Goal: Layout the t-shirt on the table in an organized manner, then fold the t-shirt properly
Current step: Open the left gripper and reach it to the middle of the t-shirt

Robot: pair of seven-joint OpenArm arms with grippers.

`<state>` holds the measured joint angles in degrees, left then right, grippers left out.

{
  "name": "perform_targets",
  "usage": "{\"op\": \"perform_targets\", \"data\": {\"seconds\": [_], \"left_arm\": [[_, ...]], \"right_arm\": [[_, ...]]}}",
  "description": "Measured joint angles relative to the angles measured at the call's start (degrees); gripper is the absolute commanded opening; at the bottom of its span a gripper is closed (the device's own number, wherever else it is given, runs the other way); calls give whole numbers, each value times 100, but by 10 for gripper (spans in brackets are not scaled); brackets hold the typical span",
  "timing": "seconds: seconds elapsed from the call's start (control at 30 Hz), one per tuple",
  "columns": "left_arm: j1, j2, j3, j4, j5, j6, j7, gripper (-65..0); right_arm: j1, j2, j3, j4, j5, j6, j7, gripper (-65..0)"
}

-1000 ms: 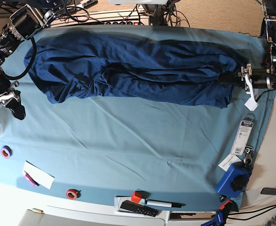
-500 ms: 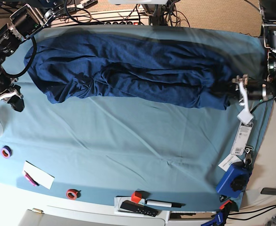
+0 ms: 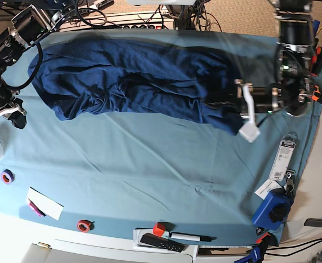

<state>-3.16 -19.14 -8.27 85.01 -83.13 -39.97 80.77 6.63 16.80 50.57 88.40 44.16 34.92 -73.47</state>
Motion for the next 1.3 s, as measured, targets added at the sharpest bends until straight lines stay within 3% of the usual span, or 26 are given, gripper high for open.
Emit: {"op": "perform_targets", "data": {"seconds": [0.17, 0.57, 0.93, 0.97, 1.07, 1.1, 1.3], "left_arm": [[28, 334, 321, 0, 15, 2, 2, -650], [-173, 1233, 2048, 0, 20, 2, -13, -650], [-417, 1421, 2702, 2, 1572, 7, -914, -650], [-417, 1419, 2702, 2, 1604, 11, -914, -618], [-420, 1421, 2702, 2, 1587, 31, -1093, -373], [-420, 1421, 2702, 2, 1585, 26, -1182, -349], [-420, 1432, 2702, 2, 1585, 26, -1355, -349]], "right_arm": [[0, -2, 0, 0, 0, 2, 2, -650], [0, -2, 0, 0, -44, 2, 22, -650], [-4, -2, 0, 0, -46, 2, 22, -650], [-9, -7, 0, 0, -44, 2, 24, -650], [-15, -50, 0, 0, -46, 2, 26, -650], [-15, -55, 0, 0, -44, 2, 24, -650], [-13, -48, 0, 0, -44, 2, 42, -650]]}}
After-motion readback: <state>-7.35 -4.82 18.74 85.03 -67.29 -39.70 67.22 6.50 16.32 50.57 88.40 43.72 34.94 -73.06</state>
